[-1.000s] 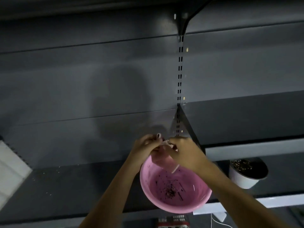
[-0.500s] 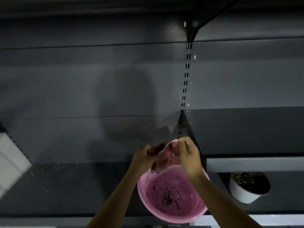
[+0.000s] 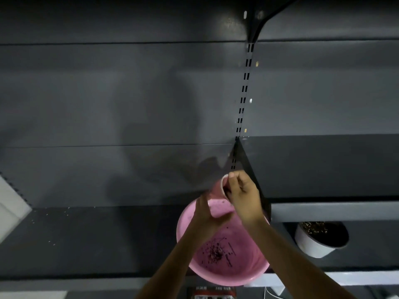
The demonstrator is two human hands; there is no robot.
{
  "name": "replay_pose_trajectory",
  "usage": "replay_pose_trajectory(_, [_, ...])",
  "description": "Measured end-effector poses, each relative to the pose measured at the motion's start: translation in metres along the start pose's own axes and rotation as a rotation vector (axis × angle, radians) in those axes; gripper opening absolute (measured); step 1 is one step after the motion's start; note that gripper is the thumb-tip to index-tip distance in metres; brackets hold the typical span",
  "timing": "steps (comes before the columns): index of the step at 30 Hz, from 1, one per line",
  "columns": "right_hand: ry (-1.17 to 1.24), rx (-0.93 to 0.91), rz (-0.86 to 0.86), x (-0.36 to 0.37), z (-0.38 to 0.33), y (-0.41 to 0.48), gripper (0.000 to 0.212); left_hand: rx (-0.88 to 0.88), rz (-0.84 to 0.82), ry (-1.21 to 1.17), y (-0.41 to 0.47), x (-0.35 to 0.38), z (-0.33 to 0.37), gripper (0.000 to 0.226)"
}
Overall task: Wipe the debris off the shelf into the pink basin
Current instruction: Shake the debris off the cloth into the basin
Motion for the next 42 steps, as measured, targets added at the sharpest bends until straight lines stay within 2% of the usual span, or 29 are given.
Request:
replay_pose_trajectory(2, [0.111, 0.037, -0.07, 0.008, -0.001, -0.005, 0.026, 0.033, 0.066, 0.026, 0.01, -0.002, 0.009, 0.064])
replay_pose_trajectory(5, [0.139, 0.031, -0.118, 0.011, -0.013, -0.009, 0.024, 0.047, 0.091, 0.163, 0.015, -0.016, 0.017, 0.017])
replay_pose_trajectory(6, [0.083, 0.006, -0.107, 0.009, -0.018, -0.008, 0.022, 0.052, 0.096, 0.222, 0.015, -0.024, 0.017, 0.012])
replay_pose_trajectory(10, [-0.001, -0.088, -0.05, -0.005, -0.027, -0.002, 0.023, 0.107, 0.109, 0.411, 0.008, -0.066, 0.022, 0.021])
replay_pose_trajectory(13, [-0.054, -0.229, -0.013, -0.006, -0.018, -0.012, 0.022, 0.286, 0.324, 0.558, 0.0, -0.102, 0.027, 0.017])
replay_pose_trajectory(14, [-0.191, -0.29, -0.041, -0.005, -0.006, -0.016, 0.022, 0.335, 0.303, 0.652, -0.004, -0.106, 0.025, 0.013])
replay_pose_trajectory(15, [-0.426, -0.311, -0.117, -0.003, 0.011, -0.02, 0.022, 0.34, 0.19, 0.78, -0.008, -0.104, 0.02, 0.017])
replay_pose_trajectory(17, [-0.885, -0.167, -0.344, -0.003, 0.065, -0.033, 0.024, 0.34, -0.116, 1.043, -0.021, -0.089, -0.001, 0.025])
replay_pose_trajectory(18, [-0.963, -0.078, -0.382, -0.009, 0.087, -0.037, 0.026, 0.371, -0.208, 1.106, -0.03, -0.081, -0.009, 0.017])
replay_pose_trajectory(19, [-0.934, -0.038, -0.333, -0.014, 0.099, -0.037, 0.026, 0.4, -0.238, 1.16, -0.037, -0.076, -0.014, 0.013])
replay_pose_trajectory(20, [-0.876, -0.03, -0.266, -0.017, 0.102, -0.032, 0.025, 0.426, -0.2, 1.141, -0.038, -0.075, -0.017, 0.013])
replay_pose_trajectory(22, [-0.757, -0.043, -0.156, -0.02, 0.093, -0.029, 0.024, 0.368, -0.088, 0.934, -0.034, -0.077, -0.018, 0.012])
replay_pose_trajectory(23, [-0.701, -0.044, -0.128, -0.02, 0.085, -0.027, 0.024, 0.305, -0.028, 0.832, -0.031, -0.081, -0.019, 0.02])
replay_pose_trajectory(25, [-0.558, 0.002, -0.099, -0.019, 0.075, -0.023, 0.023, 0.137, 0.057, 0.635, -0.027, -0.091, -0.017, 0.021])
replay_pose_trajectory(27, [-0.43, 0.052, -0.099, -0.016, 0.067, -0.026, 0.026, 0.032, 0.072, 0.464, -0.022, -0.097, -0.014, 0.017])
replay_pose_trajectory(29, [-0.373, 0.022, -0.061, -0.012, 0.06, -0.033, 0.03, -0.011, 0.054, 0.347, -0.021, -0.099, -0.008, 0.022])
replay_pose_trajectory(32, [-0.301, -0.055, -0.034, 0.002, 0.041, -0.041, 0.031, -0.016, 0.036, 0.198, -0.021, -0.089, 0.011, 0.03])
replay_pose_trajectory(36, [-0.062, -0.081, -0.068, 0.017, 0.016, -0.051, 0.027, 0.017, 0.056, 0.008, -0.026, -0.071, 0.038, 0.02])
replay_pose_trajectory(39, [-0.146, -0.261, -0.129, 0.022, 0.0, -0.062, 0.023, 0.025, 0.099, -0.131, -0.031, -0.066, 0.054, 0.015])
replay_pose_trajectory(42, [-0.19, -0.402, -0.087, 0.018, -0.01, -0.067, 0.016, 0.039, 0.139, -0.146, -0.035, -0.067, 0.064, 0.013])
Point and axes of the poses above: each hand's wrist, its own y-axis towards the middle knuckle, its own x-axis out of the palm, z = x × y, the point moved 4 cm from there along y, towards the middle knuckle, and after that the axes turned 8 degrees about x, right-handed, at the moved point
